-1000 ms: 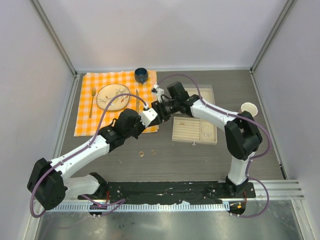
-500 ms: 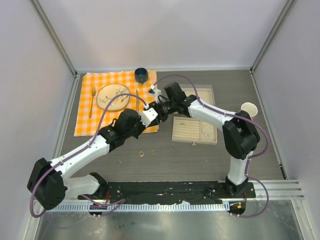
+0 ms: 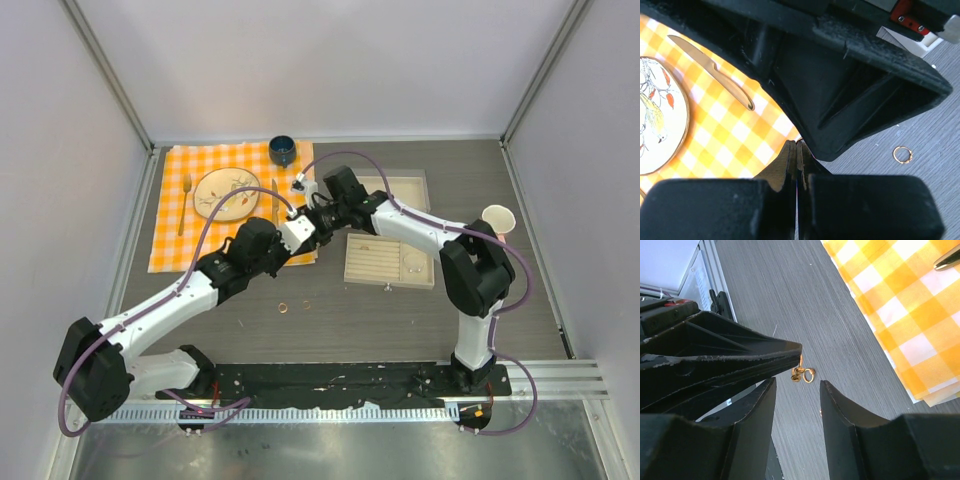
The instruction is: Organize the mixed jewelry
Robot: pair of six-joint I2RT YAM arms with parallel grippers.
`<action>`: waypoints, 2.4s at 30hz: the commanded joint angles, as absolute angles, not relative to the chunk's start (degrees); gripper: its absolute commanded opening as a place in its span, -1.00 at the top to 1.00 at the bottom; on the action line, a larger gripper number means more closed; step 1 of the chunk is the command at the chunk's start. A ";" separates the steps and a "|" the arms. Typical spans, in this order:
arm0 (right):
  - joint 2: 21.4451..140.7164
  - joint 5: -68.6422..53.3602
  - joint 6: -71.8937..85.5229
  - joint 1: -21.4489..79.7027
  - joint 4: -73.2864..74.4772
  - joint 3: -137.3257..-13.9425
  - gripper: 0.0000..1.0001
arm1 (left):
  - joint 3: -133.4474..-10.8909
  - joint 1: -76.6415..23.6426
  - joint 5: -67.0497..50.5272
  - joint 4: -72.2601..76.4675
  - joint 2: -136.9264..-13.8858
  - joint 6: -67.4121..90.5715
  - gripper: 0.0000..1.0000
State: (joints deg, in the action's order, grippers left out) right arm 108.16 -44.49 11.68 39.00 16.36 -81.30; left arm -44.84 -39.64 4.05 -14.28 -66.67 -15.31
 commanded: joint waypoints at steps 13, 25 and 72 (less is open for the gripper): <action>108.90 -43.68 9.93 39.90 16.44 -84.81 0.16 | -46.05 -39.81 3.34 -11.60 -64.95 -14.33 1.00; 109.60 -43.59 9.93 39.90 16.52 -85.52 0.23 | -46.06 -39.90 2.55 -11.51 -64.95 -14.06 1.00; 108.46 -45.97 9.84 39.99 17.05 -87.01 0.86 | -44.74 -39.99 0.53 -9.32 -67.76 -13.89 1.00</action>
